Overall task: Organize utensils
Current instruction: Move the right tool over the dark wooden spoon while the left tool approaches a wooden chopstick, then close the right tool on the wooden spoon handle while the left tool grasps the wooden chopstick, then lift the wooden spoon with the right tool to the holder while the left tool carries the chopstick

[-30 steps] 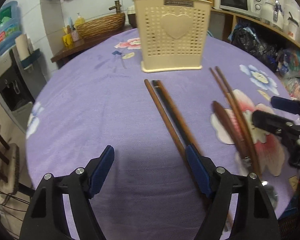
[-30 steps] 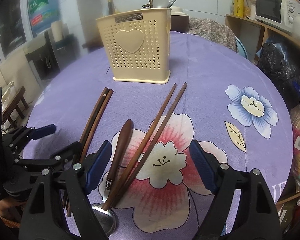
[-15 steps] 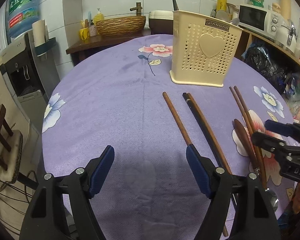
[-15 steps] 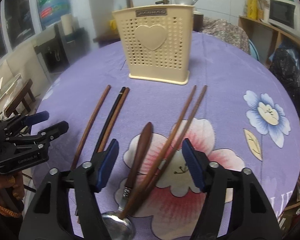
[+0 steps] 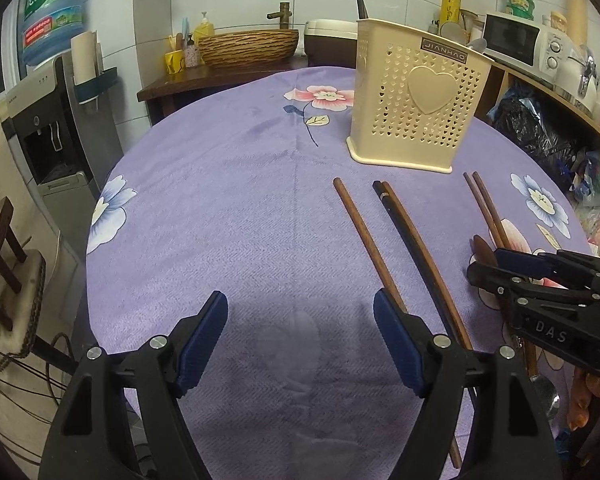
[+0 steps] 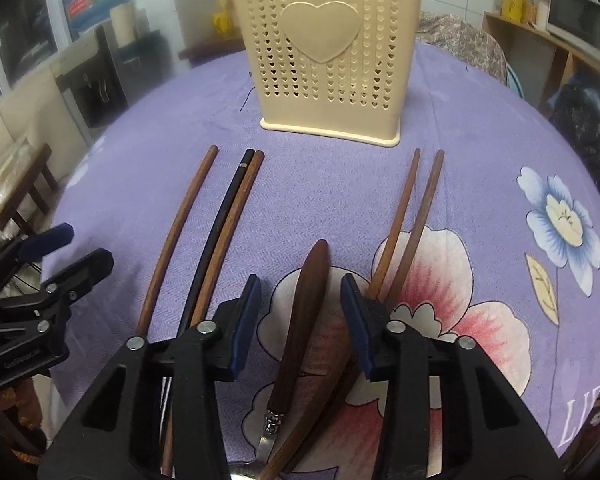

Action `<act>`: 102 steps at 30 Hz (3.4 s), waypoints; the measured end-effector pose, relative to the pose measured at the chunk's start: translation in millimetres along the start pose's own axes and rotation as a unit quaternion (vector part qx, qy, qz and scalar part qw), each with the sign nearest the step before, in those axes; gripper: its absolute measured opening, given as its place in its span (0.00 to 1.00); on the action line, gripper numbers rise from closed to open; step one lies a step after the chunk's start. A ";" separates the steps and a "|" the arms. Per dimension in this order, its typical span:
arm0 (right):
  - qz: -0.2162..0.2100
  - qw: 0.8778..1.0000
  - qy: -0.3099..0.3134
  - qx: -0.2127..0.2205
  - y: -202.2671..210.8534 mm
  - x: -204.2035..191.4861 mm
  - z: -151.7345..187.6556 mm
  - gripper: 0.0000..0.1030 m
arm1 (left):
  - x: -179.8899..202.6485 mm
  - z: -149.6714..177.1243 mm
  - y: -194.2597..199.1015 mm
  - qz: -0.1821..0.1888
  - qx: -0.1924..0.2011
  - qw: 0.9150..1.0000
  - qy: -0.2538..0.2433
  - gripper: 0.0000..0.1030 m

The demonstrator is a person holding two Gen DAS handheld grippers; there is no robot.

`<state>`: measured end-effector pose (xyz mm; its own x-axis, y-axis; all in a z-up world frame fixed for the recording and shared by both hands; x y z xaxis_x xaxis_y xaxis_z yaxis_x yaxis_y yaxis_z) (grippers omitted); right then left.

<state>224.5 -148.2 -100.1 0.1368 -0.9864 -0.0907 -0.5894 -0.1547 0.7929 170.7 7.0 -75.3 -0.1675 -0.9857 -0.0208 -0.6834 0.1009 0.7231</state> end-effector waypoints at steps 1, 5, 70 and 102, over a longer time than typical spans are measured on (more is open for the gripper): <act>0.003 1.000 0.003 0.001 -0.1 -1.9 0.8 0.25 | -0.2 -0.1 -0.4 0.001 0.000 1.000 0.000 0.73; -0.005 1.000 0.005 0.000 1.6 -3.1 3.8 0.17 | 2.3 -3.6 -2.4 0.004 -0.001 1.000 -0.007 0.73; -0.181 0.975 -0.044 0.123 134.2 40.2 11.5 0.15 | 4.1 -83.7 98.5 0.114 0.168 0.979 0.028 0.08; -0.130 0.977 0.018 0.167 147.5 31.4 -55.6 0.15 | -7.8 -146.1 112.6 0.105 0.211 0.972 0.016 0.08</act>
<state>186.1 -198.9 47.5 0.3405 -0.9098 -0.2373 -0.7568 -0.4149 0.5051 198.9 6.3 107.1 -0.3183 -0.9400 0.1227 -0.8679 0.3410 0.3612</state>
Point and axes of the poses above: each gripper's, at about its wrist camera, not at the fingertips, and y roughly against the way its jaws point, x to its right, z to its underside, the point moved 1 cm from there along -y, roughly the way its jaws point, and after that the axes turned 4 degrees about -y, right-handed, at the moved point
